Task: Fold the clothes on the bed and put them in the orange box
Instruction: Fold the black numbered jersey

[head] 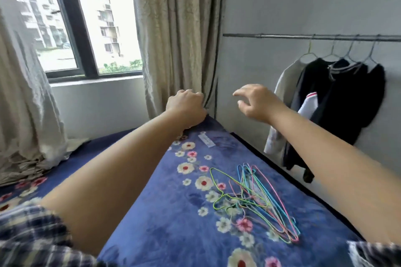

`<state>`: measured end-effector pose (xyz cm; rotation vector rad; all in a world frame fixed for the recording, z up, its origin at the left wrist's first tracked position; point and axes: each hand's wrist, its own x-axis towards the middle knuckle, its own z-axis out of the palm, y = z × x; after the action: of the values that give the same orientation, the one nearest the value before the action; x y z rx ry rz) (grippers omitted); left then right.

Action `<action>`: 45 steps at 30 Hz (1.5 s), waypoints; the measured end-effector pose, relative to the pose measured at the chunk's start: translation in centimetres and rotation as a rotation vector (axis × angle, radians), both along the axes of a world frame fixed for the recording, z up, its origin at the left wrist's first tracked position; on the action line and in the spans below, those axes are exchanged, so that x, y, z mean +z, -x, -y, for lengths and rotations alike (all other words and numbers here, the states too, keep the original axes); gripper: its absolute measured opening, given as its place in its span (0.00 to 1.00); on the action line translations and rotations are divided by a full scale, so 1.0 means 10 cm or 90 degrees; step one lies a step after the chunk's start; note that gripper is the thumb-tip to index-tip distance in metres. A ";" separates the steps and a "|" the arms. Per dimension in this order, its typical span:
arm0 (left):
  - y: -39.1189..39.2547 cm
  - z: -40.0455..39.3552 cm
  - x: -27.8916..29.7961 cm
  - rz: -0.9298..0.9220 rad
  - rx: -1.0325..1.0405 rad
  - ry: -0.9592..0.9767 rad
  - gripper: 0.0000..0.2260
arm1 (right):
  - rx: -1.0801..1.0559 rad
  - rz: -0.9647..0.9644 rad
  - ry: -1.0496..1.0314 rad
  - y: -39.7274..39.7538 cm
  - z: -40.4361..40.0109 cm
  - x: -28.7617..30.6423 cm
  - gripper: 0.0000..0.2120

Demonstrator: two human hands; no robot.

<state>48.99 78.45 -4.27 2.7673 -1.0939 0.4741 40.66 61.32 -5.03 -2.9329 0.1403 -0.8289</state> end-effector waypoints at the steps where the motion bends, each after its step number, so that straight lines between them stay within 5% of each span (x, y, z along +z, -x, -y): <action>1: 0.01 0.18 0.06 0.008 -0.013 -0.001 0.17 | -0.027 0.011 -0.006 0.08 0.23 0.11 0.16; 19: 0.19 4.13 0.80 0.024 -0.236 -0.021 0.15 | -0.296 0.005 -0.014 1.10 3.83 0.83 0.13; 31: 0.37 6.70 0.78 -0.025 -0.211 -0.026 0.15 | -0.255 -0.023 -0.073 1.24 6.49 0.83 0.12; 45: 0.01 8.00 0.56 -0.201 -0.156 -0.165 0.22 | -0.218 -0.104 -0.216 0.30 7.80 0.46 0.19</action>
<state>48.87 -1.57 1.33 2.7279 -1.4684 -0.1398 37.62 -16.67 -0.44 -2.6809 0.7338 -0.5294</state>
